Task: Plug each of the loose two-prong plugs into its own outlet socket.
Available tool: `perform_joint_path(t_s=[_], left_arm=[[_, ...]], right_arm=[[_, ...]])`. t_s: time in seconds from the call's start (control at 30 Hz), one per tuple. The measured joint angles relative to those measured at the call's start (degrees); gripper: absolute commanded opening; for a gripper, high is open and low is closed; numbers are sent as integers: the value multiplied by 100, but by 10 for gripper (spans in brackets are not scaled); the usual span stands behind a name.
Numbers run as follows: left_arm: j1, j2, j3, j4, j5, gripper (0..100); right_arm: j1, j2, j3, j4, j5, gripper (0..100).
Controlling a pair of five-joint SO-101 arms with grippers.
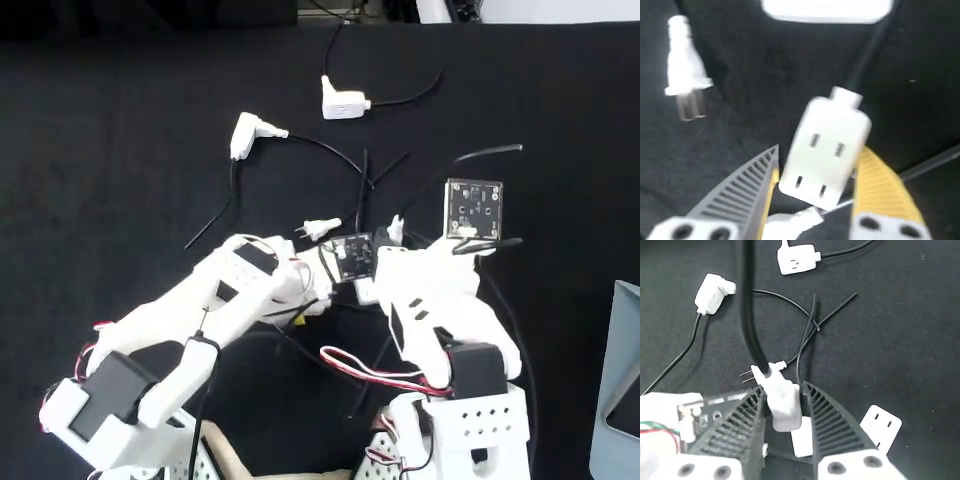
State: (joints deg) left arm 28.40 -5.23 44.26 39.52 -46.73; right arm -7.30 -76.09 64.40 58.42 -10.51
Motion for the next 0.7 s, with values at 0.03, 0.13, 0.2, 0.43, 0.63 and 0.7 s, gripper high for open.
perform_joint_path(t_s=[0.03, 0.13, 0.2, 0.43, 0.63, 0.7], left_arm=[[9, 0, 9, 9, 0, 23], [9, 0, 9, 9, 0, 41], [-18, 0, 9, 9, 9, 27], [-571, 0, 9, 0, 826, 29], [-1064, -149, 0, 448, 1582, 37], [-1125, -237, 0, 774, 1829, 87]], right_arm=[[9, 0, 0, 0, 0, 11], [9, 0, 0, 0, 0, 11], [9, 0, 0, 0, 0, 11], [-9, 0, 0, 0, 0, 11], [-9, 0, 0, 0, 0, 11], [-9, 0, 0, 0, 0, 11]])
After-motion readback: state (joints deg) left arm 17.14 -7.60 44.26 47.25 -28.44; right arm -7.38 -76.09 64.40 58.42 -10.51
